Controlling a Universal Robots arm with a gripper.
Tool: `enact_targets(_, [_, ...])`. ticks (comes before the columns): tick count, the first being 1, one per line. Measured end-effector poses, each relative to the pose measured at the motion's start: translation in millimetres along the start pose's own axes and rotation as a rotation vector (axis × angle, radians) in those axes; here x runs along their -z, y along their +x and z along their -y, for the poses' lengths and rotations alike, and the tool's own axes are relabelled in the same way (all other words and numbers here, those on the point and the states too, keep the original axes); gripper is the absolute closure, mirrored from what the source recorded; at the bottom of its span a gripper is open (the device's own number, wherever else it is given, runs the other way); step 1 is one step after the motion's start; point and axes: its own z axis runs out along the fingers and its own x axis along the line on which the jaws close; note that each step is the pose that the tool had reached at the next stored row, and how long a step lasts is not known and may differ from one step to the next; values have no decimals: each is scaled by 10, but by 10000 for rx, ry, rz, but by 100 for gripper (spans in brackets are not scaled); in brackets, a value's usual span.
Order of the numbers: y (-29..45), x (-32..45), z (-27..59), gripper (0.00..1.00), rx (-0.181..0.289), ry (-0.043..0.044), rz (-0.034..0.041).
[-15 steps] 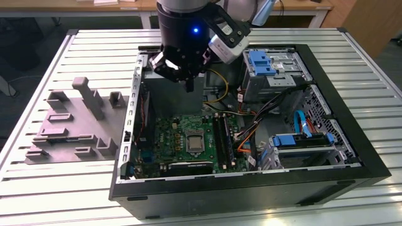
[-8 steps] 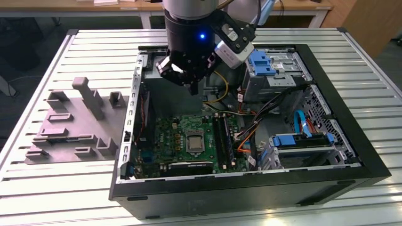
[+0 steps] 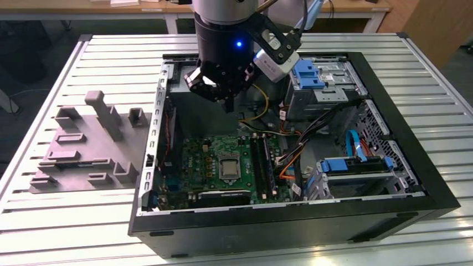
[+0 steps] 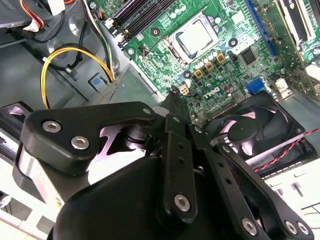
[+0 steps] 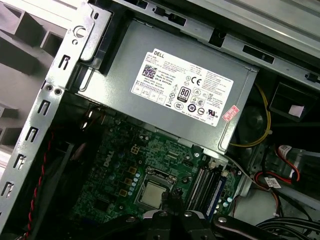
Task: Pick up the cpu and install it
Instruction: 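Install the first cpu locking lever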
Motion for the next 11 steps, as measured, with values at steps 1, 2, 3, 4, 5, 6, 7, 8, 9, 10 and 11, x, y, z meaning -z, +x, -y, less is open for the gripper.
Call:
enact_targets(1, [0, 0, 0, 89, 0, 0, 0])
enact_targets(2, [0, 0, 0, 89, 0, 0, 0])
enact_targets(3, [0, 0, 0, 89, 0, 0, 0])
enact_targets(4, [0, 0, 0, 89, -1, 0, 0])
enact_targets(5, [0, 0, 0, 89, 0, 0, 0])
enact_targets(6, [0, 0, 0, 89, 0, 0, 0])
enact_targets(7, [1, -1, 1, 89, 0, -1, 1])
enact_targets(8, [2, -3, 1, 89, 0, -1, 1])
enact_targets(9, [3, -11, 2, 89, 16, 2, 16])
enact_targets(10, [3, -17, 3, 89, 121, 5, 25])
enact_targets(11, [4, -25, 4, 89, 300, 3, 22])
